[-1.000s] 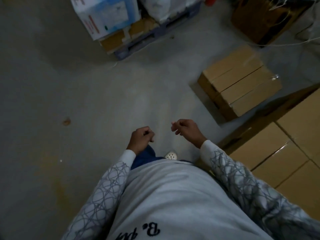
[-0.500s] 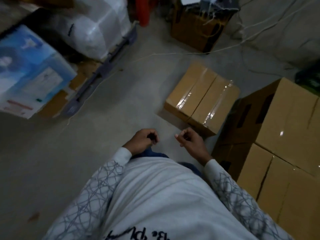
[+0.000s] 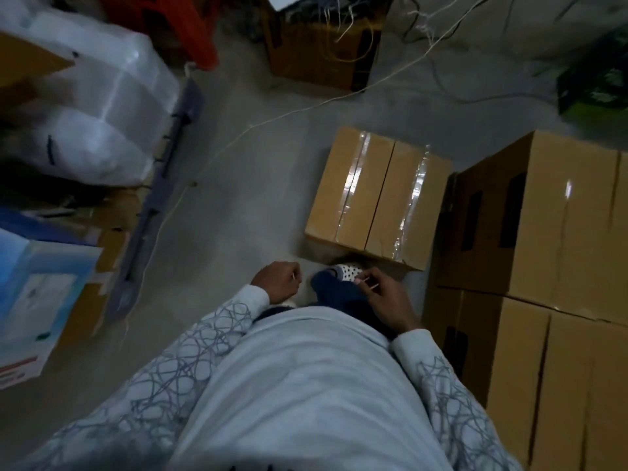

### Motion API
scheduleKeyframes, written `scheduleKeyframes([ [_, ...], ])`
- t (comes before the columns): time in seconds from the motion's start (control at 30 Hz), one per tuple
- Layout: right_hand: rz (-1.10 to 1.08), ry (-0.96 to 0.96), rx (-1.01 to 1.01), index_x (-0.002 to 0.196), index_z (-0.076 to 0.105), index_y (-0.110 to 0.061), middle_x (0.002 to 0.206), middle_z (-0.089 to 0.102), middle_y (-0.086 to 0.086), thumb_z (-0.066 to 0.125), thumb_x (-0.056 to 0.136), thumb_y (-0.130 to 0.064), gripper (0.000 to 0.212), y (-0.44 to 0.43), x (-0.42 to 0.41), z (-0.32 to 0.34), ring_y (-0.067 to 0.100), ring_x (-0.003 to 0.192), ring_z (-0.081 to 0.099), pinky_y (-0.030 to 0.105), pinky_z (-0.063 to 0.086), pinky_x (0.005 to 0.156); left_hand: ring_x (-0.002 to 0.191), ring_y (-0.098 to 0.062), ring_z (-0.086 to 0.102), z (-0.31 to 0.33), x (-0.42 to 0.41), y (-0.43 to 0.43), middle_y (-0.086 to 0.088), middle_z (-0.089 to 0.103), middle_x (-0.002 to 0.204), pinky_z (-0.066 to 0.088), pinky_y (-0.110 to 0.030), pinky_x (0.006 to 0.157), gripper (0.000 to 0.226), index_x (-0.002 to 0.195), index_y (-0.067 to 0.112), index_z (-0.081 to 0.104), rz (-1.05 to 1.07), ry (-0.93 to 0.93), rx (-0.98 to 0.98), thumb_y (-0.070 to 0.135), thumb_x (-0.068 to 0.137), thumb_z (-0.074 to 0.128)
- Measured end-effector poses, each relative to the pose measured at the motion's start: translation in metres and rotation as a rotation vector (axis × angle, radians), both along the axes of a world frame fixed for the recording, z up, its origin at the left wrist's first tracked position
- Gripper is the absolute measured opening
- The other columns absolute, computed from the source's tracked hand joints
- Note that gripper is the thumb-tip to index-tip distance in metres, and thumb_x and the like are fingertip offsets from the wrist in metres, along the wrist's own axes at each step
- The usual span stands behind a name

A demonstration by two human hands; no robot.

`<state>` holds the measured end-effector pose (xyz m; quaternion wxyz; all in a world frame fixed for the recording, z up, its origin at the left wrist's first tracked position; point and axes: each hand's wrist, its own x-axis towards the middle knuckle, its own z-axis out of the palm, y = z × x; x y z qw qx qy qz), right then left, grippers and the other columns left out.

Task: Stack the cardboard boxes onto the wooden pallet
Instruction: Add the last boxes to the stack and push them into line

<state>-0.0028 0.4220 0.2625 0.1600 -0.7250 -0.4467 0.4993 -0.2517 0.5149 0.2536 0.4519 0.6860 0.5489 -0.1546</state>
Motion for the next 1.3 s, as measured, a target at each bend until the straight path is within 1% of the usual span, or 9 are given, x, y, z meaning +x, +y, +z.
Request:
scheduleKeyframes([
  [0.23, -0.102, 0.038, -0.029, 0.099, 0.065, -0.026, 0.09, 0.07, -0.007, 0.064, 0.102, -0.027, 0.004, 0.106, 0.032, -0.031, 0.012, 0.081, 0.065, 0.024, 0.044, 0.07, 0.091, -0.024, 0.066, -0.016, 0.037, 0.091, -0.007, 0.072, 0.1, 0.056, -0.04, 0.082, 0.021, 0.101, 0.019, 0.067, 0.041, -0.067, -0.094, 0.021, 0.089, 0.051],
  [0.37, -0.243, 0.081, -0.115, 0.096, 0.067, -0.023, 0.09, 0.072, -0.005, 0.064, 0.102, -0.027, 0.008, 0.163, 0.047, -0.076, 0.019, 0.087, 0.068, 0.037, 0.054, 0.078, 0.089, -0.023, 0.067, -0.053, 0.065, 0.152, -0.006, 0.072, 0.095, 0.055, -0.037, 0.082, 0.015, 0.098, 0.017, 0.069, 0.114, -0.08, -0.167, 0.011, 0.095, 0.055],
  [0.57, -0.428, 0.064, -0.218, 0.1, 0.07, -0.014, 0.093, 0.071, -0.004, 0.063, 0.102, -0.02, 0.01, 0.241, 0.065, -0.238, 0.016, 0.086, 0.064, 0.029, 0.049, 0.078, 0.079, -0.027, 0.064, -0.228, 0.105, 0.253, 0.0, 0.067, 0.076, 0.054, -0.039, 0.078, 0.014, 0.081, 0.016, 0.066, 0.284, -0.013, -0.375, 0.02, 0.092, 0.06],
  [0.67, -0.517, -0.034, -0.215, 0.105, 0.069, -0.006, 0.1, 0.071, 0.007, 0.063, 0.102, -0.017, 0.013, 0.276, 0.072, -0.347, 0.019, 0.091, 0.062, 0.029, 0.046, 0.076, 0.092, -0.025, 0.06, -0.352, 0.128, 0.302, -0.003, 0.065, 0.097, 0.051, -0.039, 0.088, 0.014, 0.106, 0.01, 0.064, 0.162, 0.086, -0.317, 0.019, 0.1, 0.055],
  [0.8, -0.613, -0.101, -0.285, 0.121, 0.063, -0.002, 0.118, 0.066, 0.018, 0.066, 0.098, -0.015, 0.027, 0.314, 0.079, -0.475, 0.028, 0.103, 0.062, 0.036, 0.05, 0.089, 0.124, -0.039, 0.053, -0.485, 0.143, 0.339, -0.019, 0.048, 0.143, 0.043, -0.044, 0.1, 0.055, 0.147, 0.01, 0.038, -0.006, 0.262, -0.274, 0.042, 0.103, 0.047],
  [0.9, -0.697, -0.241, -0.294, 0.129, 0.057, -0.001, 0.128, 0.058, 0.02, 0.072, 0.091, -0.022, 0.046, 0.331, 0.089, -0.536, 0.035, 0.12, 0.052, 0.036, 0.042, 0.098, 0.143, -0.039, 0.036, -0.544, 0.154, 0.358, -0.018, 0.027, 0.16, 0.034, -0.049, 0.114, 0.084, 0.159, 0.008, 0.014, 0.222, 0.308, -0.226, 0.055, 0.099, 0.05],
  [1.1, -0.886, -0.463, -0.336, 0.143, 0.046, -0.003, 0.141, 0.045, 0.019, 0.074, 0.088, -0.055, 0.081, 0.348, 0.089, -0.566, 0.037, 0.132, 0.04, 0.046, 0.037, 0.103, 0.135, -0.042, 0.043, -0.586, 0.146, 0.375, -0.019, 0.038, 0.154, 0.039, -0.053, 0.108, 0.067, 0.158, 0.011, 0.021, 0.191, 0.366, -0.247, 0.046, 0.105, 0.042],
  [1.2, -0.85, -0.363, -0.36, 0.144, 0.045, -0.003, 0.143, 0.045, 0.019, 0.07, 0.089, -0.06, 0.083, 0.349, 0.076, -0.562, 0.037, 0.135, 0.037, 0.05, 0.035, 0.107, 0.132, -0.038, 0.049, -0.576, 0.139, 0.379, -0.017, 0.049, 0.148, 0.042, -0.045, 0.108, 0.059, 0.153, 0.01, 0.035, 0.326, 0.285, -0.244, 0.035, 0.102, 0.052],
  [1.3, -0.99, -0.221, -0.305, 0.146, 0.043, -0.005, 0.144, 0.047, 0.015, 0.075, 0.084, -0.063, 0.091, 0.363, 0.064, -0.538, 0.033, 0.137, 0.039, 0.051, 0.035, 0.112, 0.121, -0.035, 0.061, -0.561, 0.128, 0.396, -0.012, 0.063, 0.127, 0.05, -0.05, 0.104, 0.054, 0.128, 0.015, 0.06, 0.553, 0.159, -0.388, 0.031, 0.077, 0.056],
])
